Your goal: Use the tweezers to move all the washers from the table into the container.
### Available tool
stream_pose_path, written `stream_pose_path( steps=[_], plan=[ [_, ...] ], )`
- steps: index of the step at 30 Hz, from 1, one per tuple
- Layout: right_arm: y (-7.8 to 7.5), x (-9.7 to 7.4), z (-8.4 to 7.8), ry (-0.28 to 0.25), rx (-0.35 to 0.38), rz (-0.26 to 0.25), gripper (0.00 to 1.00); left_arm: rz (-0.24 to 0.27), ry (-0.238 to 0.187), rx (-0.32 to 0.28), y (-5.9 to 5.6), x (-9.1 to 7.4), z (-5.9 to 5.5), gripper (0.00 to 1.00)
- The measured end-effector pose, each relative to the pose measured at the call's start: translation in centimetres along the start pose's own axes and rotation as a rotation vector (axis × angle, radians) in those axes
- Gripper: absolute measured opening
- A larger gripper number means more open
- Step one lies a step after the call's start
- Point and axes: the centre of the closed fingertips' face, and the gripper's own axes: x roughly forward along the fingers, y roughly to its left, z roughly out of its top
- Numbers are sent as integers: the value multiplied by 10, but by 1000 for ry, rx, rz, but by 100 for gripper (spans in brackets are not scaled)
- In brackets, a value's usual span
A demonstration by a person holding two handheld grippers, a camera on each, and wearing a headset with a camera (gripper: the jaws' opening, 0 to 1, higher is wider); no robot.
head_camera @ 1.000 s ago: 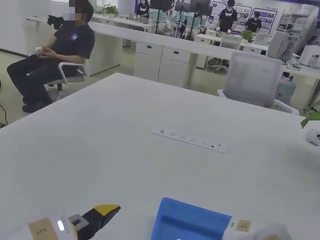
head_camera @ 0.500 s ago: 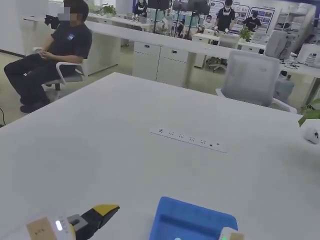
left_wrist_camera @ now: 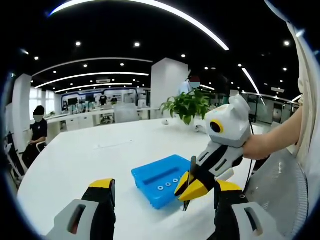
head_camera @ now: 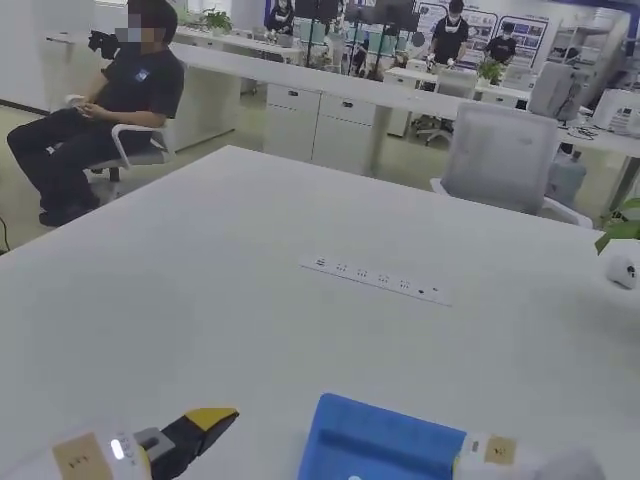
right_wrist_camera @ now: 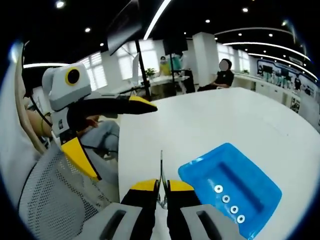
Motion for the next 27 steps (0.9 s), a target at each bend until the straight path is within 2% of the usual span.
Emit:
stream_pose_path(
  steps=[12, 20, 23, 24, 27],
  plan=[
    [-13, -11, 26, -66, 44, -10, 3, -10, -2, -6, -2, 0, 0, 80],
    [-23, -16, 38, -92, 72, -16, 3, -20, -3, -10, -4, 1, 0, 80],
    [-28, -18, 43, -102, 85, -20, 3, -28, -26, -25, -5, 0, 5, 80],
    [-30, -18, 44, -107, 94, -20, 3, -35, -50, -39, -6, -1, 9, 80],
    [-36, -18, 49, -120, 103, -22, 3, -39, -66, -51, -6, -2, 11, 80]
  ],
)
